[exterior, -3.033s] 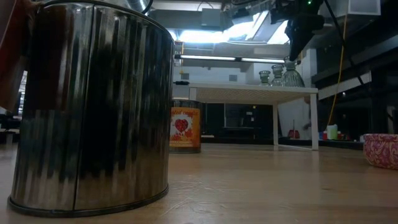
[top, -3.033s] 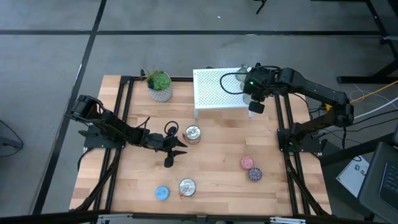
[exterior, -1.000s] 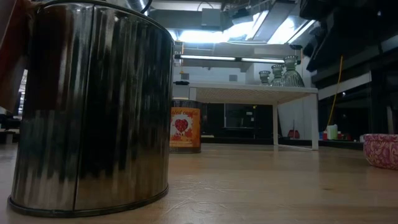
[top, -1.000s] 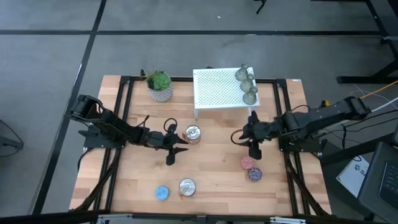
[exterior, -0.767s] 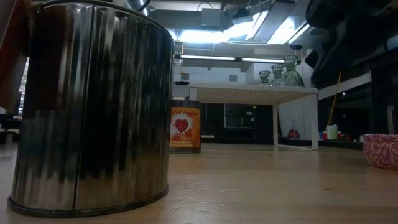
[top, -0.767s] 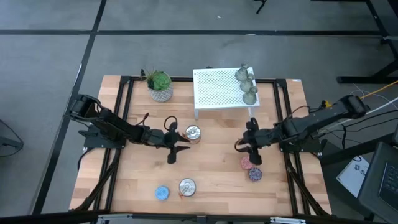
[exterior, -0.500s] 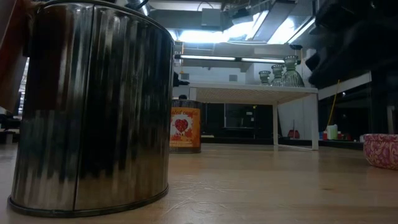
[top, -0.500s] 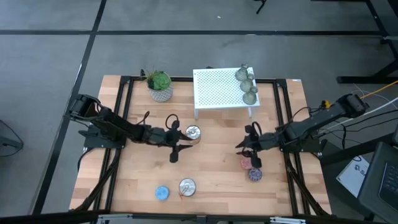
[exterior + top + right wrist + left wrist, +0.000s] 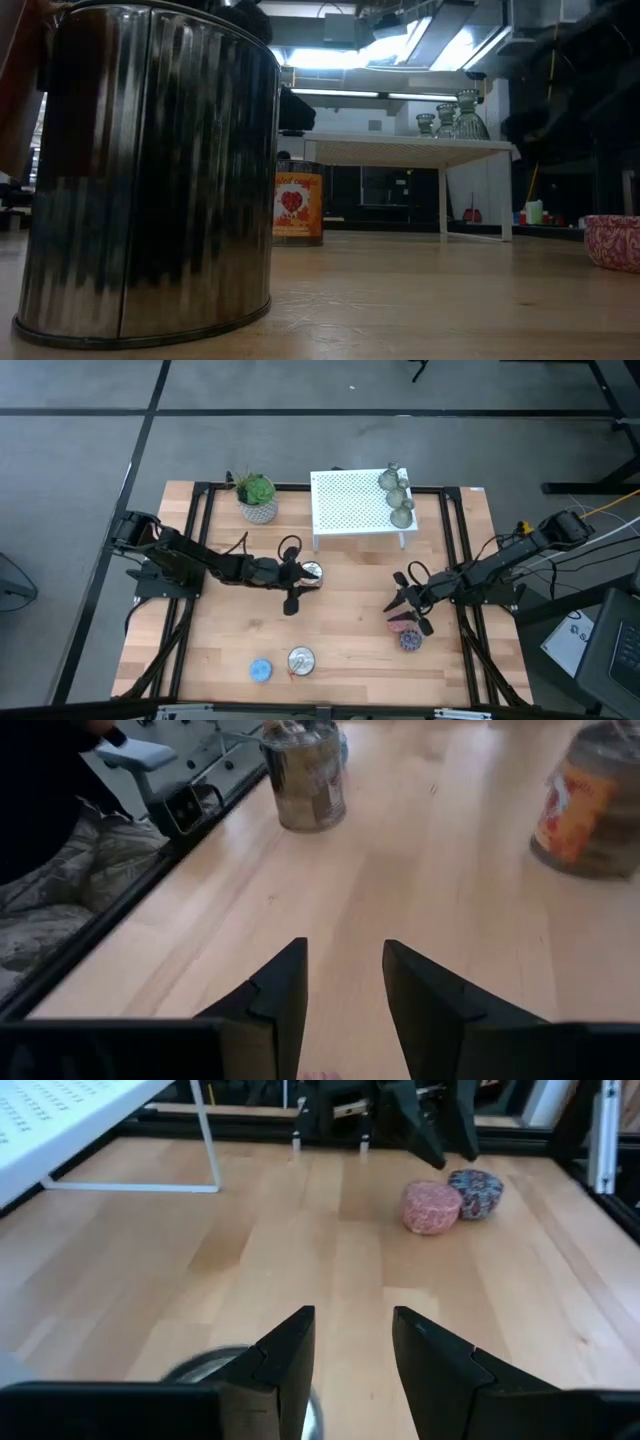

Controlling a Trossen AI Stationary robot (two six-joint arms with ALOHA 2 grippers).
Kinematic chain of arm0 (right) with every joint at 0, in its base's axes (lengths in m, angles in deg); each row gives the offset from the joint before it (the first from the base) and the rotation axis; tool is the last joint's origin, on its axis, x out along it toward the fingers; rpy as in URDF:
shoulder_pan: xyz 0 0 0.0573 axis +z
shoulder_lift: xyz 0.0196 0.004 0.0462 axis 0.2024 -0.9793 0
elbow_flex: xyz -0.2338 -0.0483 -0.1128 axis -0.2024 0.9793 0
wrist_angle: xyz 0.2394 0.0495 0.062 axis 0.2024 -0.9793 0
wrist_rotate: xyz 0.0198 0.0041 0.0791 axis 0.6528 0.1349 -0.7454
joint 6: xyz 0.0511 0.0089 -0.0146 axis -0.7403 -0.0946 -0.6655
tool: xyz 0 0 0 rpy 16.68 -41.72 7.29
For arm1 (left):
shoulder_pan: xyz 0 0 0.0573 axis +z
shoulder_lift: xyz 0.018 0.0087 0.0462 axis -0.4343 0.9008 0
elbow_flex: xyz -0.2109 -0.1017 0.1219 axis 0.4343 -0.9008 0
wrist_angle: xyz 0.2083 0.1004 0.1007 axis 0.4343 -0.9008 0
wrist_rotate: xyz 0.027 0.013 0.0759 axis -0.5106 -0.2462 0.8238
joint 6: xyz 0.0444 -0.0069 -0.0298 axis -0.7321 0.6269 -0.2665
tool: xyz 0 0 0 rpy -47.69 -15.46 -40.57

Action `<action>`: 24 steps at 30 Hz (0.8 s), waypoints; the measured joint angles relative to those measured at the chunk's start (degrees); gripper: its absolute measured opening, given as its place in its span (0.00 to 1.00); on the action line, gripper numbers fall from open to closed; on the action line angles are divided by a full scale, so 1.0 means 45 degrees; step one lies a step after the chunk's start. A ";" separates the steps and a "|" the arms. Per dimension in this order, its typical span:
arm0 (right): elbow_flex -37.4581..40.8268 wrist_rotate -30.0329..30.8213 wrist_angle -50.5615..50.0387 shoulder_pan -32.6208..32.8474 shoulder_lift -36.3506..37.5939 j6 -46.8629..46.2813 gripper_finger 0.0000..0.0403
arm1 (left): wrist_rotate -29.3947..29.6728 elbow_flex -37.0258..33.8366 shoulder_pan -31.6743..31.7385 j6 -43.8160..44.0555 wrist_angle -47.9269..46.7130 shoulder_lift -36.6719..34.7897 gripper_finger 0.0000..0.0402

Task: Pick & Place candle stick holders
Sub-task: Put the top silver scented candle on the shelf

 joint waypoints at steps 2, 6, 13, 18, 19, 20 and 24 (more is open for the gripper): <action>0.0322 0.0031 0.0031 -0.0004 0.0395 -0.0018 0.34 | -0.0001 0.0372 0.0131 0.0000 -0.0769 0.0000 0.33; 0.0913 0.0035 0.0024 -0.0004 0.1428 -0.0027 0.34 | -0.0190 0.1066 0.0394 -0.0116 -0.2284 0.0000 0.33; 0.1644 0.0035 -0.0636 -0.0176 0.3470 -0.0013 0.34 | -0.1010 0.1965 0.0503 -0.1136 -0.4220 0.0000 0.33; 0.1630 0.0035 -0.1775 -0.0548 0.4575 0.0372 0.34 | -0.1001 0.2547 0.0508 -0.1723 -0.5917 -0.0034 0.33; 0.1626 0.0036 -0.1933 -0.0664 0.4759 0.0487 0.34 | -0.1001 0.2660 0.0508 -0.1789 -0.6235 -0.0034 0.33; 0.1626 0.0035 -0.2128 -0.0791 0.4936 0.0663 0.34 | -0.1005 0.2783 0.0508 -0.1812 -0.6571 -0.0034 0.33; 0.1626 0.0039 -0.2467 -0.1392 0.5555 0.1402 0.34 | -0.0999 0.3058 0.0509 -0.1944 -0.7046 -0.0039 0.33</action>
